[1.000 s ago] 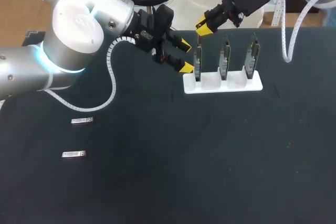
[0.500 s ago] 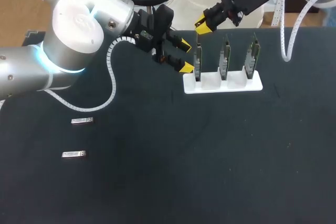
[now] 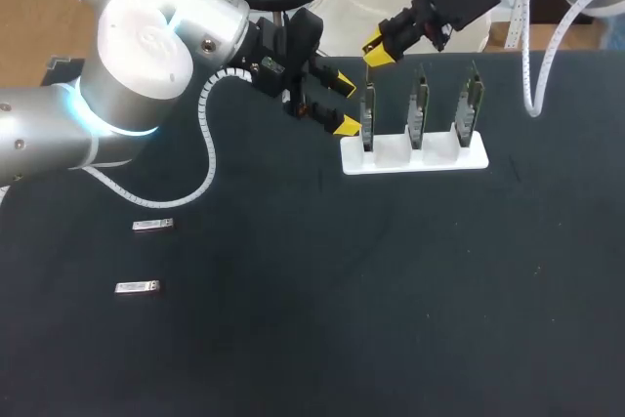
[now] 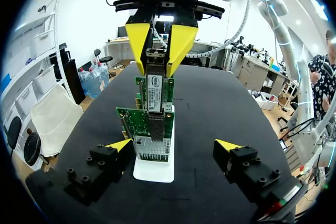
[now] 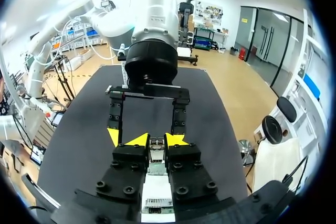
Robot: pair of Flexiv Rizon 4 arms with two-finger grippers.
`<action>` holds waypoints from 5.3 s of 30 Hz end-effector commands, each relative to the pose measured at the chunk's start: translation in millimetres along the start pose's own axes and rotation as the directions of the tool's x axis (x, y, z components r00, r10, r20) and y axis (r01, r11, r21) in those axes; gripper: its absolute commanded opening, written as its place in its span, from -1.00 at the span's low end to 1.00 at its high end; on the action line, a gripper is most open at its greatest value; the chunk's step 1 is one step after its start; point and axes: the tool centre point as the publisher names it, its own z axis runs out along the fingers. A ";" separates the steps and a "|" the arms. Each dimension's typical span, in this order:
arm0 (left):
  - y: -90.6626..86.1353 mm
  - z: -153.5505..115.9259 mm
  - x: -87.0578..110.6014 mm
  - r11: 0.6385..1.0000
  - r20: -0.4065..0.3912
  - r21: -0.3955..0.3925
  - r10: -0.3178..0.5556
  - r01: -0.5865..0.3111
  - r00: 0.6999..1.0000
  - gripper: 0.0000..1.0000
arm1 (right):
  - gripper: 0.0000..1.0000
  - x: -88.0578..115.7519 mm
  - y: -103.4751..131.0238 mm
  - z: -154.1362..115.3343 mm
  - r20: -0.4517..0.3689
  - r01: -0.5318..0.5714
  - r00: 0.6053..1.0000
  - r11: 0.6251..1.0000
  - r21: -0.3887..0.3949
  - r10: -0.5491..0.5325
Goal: Pick up the optical module with the left hand, and insert it into the network port with the right hand.
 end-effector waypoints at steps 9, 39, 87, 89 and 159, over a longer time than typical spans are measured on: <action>1.6 0.6 -0.9 1.000 -0.005 0.003 -0.001 0.001 1.000 1.00 | -1.00 -2.1 1.0 -1.5 0.008 0.010 1.000 1.000 0.008 -0.010; 1.6 0.6 -0.9 1.000 -0.005 0.003 -0.001 0.001 1.000 1.00 | -1.00 -1.1 0.2 -0.5 0.002 0.004 1.000 1.000 0.005 -0.004; 1.6 0.6 -0.9 1.000 -0.005 0.003 -0.001 0.001 1.000 1.00 | -1.00 -1.2 0.9 -0.7 0.018 -0.005 1.000 1.000 -0.004 0.005; 1.6 0.6 -0.9 1.000 -0.005 0.003 -0.001 0.001 1.000 1.00 | -1.00 -0.2 0.8 0.1 0.017 -0.009 1.000 1.000 -0.004 0.009; 1.6 0.6 -0.9 1.000 -0.005 0.003 -0.001 0.001 1.000 1.00 | -1.00 -4.8 1.1 -5.6 0.027 -0.003 1.000 1.000 0.021 0.002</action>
